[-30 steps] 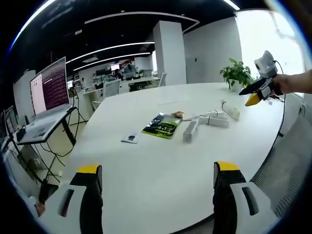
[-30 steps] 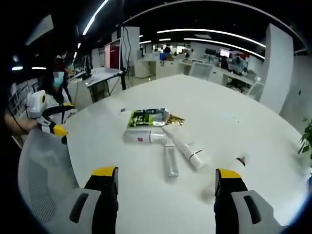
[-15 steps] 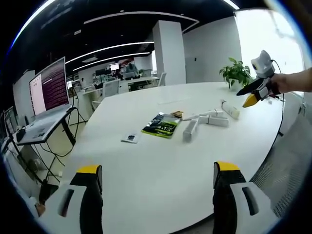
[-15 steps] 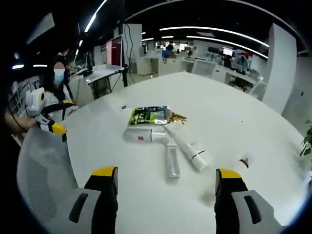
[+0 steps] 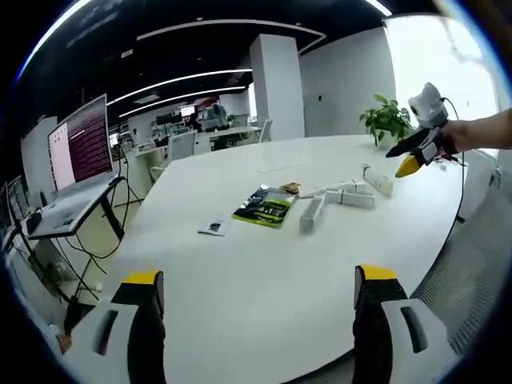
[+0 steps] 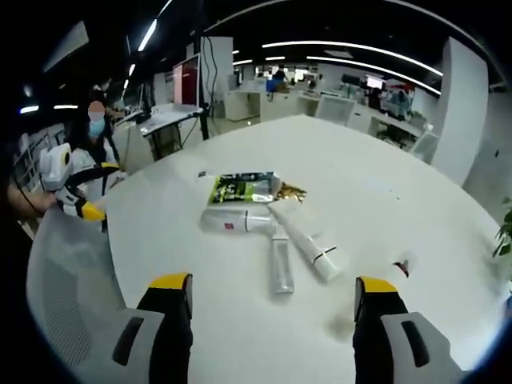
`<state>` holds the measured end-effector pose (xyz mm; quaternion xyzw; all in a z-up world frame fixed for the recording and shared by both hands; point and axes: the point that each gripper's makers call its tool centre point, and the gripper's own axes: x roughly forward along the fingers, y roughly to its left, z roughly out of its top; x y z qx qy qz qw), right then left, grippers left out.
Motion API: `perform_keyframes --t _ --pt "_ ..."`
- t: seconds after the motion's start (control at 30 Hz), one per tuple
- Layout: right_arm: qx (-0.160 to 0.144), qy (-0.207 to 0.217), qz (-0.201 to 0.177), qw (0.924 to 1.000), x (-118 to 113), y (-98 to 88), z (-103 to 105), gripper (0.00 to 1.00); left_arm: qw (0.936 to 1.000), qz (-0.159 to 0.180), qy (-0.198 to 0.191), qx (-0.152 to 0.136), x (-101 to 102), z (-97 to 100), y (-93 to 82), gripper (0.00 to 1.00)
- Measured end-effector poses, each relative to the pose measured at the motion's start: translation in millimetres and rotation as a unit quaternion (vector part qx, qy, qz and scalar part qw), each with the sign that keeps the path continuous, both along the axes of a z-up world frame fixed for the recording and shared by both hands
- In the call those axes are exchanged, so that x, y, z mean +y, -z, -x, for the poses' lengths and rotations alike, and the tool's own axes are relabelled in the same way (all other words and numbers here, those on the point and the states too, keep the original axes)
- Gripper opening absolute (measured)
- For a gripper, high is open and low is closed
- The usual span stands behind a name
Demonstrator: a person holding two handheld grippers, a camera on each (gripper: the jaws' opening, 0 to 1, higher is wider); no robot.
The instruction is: Arrange the skincare products in the storage area until every visible bottle or jar stands upright without overlapping.
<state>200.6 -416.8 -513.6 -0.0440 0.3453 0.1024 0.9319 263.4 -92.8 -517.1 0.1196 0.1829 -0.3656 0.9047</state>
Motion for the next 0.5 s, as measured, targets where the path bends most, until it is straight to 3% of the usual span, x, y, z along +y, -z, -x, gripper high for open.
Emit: perform_keyframes --t 0.07,0.5 --pt "0.002 0.001 0.001 1.0000 -0.3 -2.7 -0.2 0.87 0.9999 -0.006 0.002 -0.010 0.1 -1.2 -1.0 0.99" --pt "0.008 0.001 0.002 1.0000 -1.9 1.8 -5.0 0.89 1.0000 -0.007 0.004 0.000 0.6 0.6 3.1 0.96"
